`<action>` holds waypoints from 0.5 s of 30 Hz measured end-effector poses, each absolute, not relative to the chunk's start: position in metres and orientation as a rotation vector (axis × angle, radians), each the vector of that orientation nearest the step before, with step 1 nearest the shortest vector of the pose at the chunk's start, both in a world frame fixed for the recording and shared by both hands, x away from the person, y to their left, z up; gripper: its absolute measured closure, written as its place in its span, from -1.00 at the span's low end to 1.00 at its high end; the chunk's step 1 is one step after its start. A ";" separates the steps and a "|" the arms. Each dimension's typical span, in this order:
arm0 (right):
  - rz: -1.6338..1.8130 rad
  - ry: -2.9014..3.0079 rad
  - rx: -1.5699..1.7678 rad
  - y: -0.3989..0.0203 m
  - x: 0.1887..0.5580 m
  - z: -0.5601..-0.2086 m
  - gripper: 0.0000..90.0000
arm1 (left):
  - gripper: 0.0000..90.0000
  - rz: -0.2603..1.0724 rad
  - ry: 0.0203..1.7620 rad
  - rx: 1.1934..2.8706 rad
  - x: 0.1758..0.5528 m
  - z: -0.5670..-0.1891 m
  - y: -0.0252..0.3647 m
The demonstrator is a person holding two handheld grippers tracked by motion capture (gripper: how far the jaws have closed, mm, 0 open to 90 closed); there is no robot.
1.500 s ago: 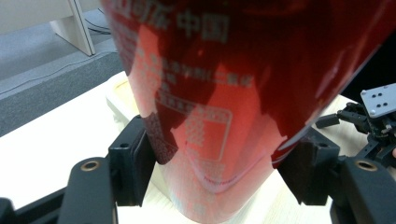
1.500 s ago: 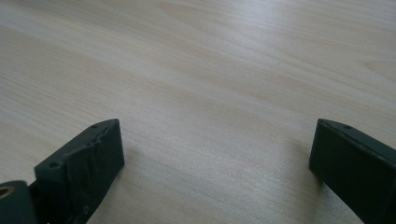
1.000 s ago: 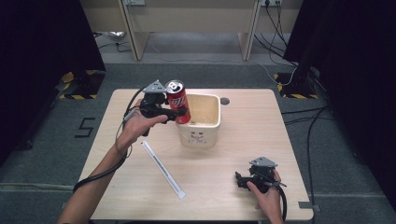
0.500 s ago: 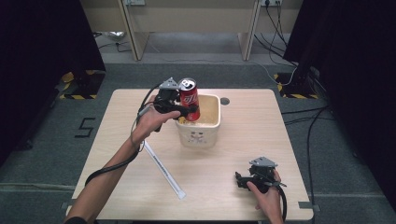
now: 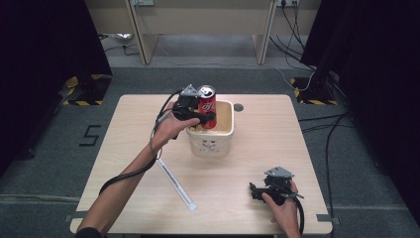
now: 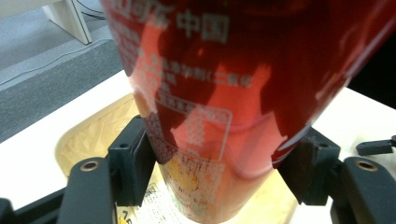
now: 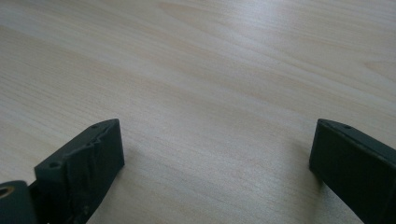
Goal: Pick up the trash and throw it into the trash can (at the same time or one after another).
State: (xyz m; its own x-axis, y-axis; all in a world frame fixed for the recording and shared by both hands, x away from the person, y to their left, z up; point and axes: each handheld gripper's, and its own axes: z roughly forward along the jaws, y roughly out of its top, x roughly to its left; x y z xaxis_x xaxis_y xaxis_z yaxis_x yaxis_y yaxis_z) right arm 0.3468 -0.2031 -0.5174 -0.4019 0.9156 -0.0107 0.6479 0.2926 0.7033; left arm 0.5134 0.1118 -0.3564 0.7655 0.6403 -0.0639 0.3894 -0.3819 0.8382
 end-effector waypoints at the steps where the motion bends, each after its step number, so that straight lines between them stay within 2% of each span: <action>1: 0.875 2.154 1.400 -0.203 0.347 -0.517 -0.93 | -0.25 0.337 0.773 2.019 0.513 -0.356 0.112; 15: 0.876 2.154 1.399 -0.203 0.347 -0.517 -0.93 | -0.26 0.353 0.788 2.052 0.518 -0.369 0.106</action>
State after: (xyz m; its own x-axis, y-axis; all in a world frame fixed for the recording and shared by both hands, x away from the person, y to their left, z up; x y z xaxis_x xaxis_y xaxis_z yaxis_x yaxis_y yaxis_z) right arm 0.3468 -0.2031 -0.5175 -0.4024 0.9154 -0.0115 0.6473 0.2935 0.7035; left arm 0.5183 0.1063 -0.3693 0.7579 0.6508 -0.0456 0.3996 -0.4078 0.8210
